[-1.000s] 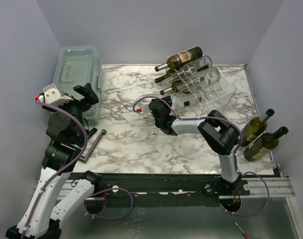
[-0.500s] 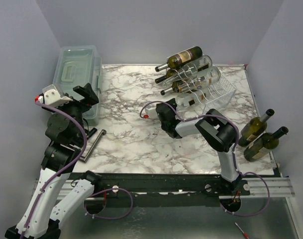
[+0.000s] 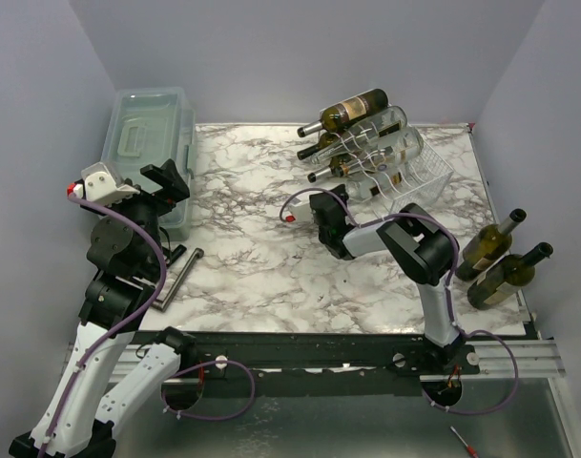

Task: Put the wine bottle on the wine rack

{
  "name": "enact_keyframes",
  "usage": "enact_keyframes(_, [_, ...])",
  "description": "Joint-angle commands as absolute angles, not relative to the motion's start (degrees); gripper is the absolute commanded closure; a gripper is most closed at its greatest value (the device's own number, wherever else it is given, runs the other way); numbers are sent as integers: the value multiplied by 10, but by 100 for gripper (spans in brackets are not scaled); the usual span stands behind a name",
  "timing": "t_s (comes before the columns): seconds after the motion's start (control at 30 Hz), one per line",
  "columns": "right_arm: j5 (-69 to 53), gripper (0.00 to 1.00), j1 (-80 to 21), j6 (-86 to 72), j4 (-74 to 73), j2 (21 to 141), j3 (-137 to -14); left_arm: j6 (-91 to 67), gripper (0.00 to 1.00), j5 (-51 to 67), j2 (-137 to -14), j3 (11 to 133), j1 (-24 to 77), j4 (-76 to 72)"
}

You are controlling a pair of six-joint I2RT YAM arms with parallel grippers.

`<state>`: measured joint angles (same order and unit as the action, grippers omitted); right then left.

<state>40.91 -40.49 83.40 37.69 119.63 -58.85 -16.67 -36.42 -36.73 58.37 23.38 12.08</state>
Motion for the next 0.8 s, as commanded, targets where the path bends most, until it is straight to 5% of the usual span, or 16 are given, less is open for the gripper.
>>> enact_keyframes(0.0, [420,99,-389,918,485,1206,-592,-166,1,-363,-362,581,237,118])
enact_keyframes(0.4, [407,93,-356,913,504,1234,-592,-166,1,-365,-364,581,238,118])
enact_keyframes(0.57, [406,58,-356,912,515,1237,-583,-166,1,-364,-365,581,238,118])
enact_keyframes(0.77, [383,40,-359,860,436,1220,-578,-166,1,-363,-366,581,238,118])
